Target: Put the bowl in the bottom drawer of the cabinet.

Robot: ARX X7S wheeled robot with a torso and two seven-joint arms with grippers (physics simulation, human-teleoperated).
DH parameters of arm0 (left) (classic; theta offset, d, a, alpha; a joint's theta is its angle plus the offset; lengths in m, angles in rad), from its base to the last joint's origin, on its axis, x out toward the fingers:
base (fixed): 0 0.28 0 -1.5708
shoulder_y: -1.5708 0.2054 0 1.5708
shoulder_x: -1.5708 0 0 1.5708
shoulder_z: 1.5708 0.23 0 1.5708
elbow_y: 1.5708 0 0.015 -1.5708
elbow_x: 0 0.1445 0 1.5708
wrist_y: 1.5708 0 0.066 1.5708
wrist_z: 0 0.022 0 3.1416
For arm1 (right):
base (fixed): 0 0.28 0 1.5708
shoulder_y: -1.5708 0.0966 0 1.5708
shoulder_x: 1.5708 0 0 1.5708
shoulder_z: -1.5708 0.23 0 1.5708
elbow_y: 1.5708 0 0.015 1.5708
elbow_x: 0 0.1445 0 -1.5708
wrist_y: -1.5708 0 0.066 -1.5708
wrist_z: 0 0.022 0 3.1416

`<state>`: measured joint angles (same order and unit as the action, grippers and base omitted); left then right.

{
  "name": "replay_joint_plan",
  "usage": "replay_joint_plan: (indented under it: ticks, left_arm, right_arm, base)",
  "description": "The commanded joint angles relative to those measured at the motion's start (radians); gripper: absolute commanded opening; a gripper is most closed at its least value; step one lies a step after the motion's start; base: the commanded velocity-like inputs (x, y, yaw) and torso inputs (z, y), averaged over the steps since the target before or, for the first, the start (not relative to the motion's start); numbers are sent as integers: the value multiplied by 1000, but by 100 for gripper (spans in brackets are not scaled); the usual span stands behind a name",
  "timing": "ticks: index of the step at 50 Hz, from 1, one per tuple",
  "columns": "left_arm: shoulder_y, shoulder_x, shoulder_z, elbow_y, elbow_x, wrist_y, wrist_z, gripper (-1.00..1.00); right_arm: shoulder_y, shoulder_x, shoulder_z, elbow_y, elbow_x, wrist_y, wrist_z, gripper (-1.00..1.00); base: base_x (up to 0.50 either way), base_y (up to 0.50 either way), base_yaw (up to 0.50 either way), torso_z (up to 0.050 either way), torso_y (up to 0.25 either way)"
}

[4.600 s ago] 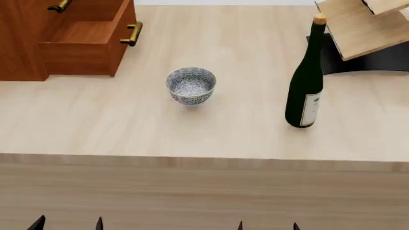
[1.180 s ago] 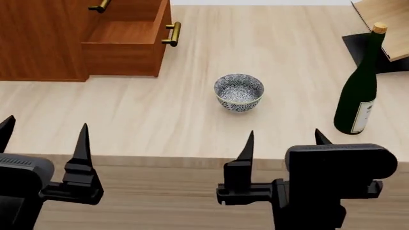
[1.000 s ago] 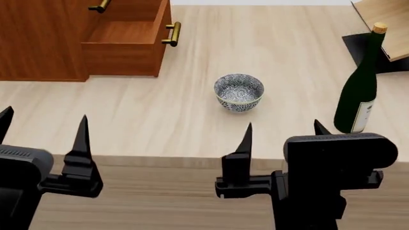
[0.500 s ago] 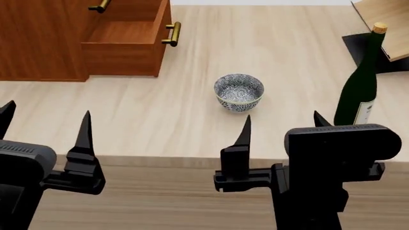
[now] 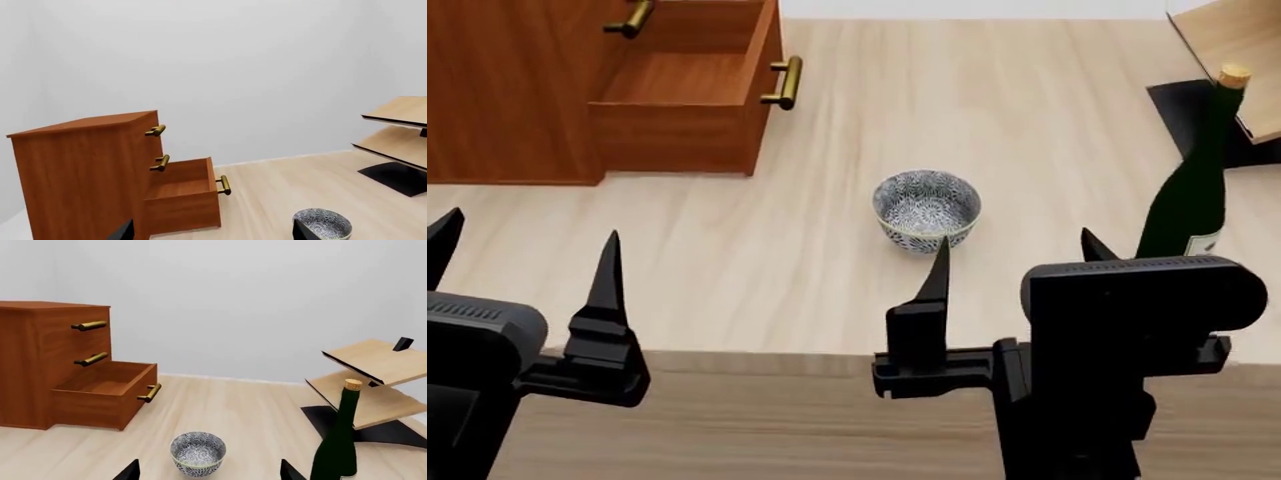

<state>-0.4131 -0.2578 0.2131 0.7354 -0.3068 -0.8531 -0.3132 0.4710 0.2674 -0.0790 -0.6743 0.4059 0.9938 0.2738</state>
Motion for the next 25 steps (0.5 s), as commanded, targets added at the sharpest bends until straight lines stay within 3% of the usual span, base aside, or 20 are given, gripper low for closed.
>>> replay_joint_plan:
  ticks: [1,25]
  left_arm:
    - [-3,-3,3,2,-6,0,-4,100]
    - [-4,-12,7,1,-16,5,-13,100]
  right_arm:
    - [3,2,0,0,6,1,4,100]
    - [8,9,-5,-3,20,2,11,100]
  base:
    - [211,0,0,0,0]
    - [211,0,0,0,0]
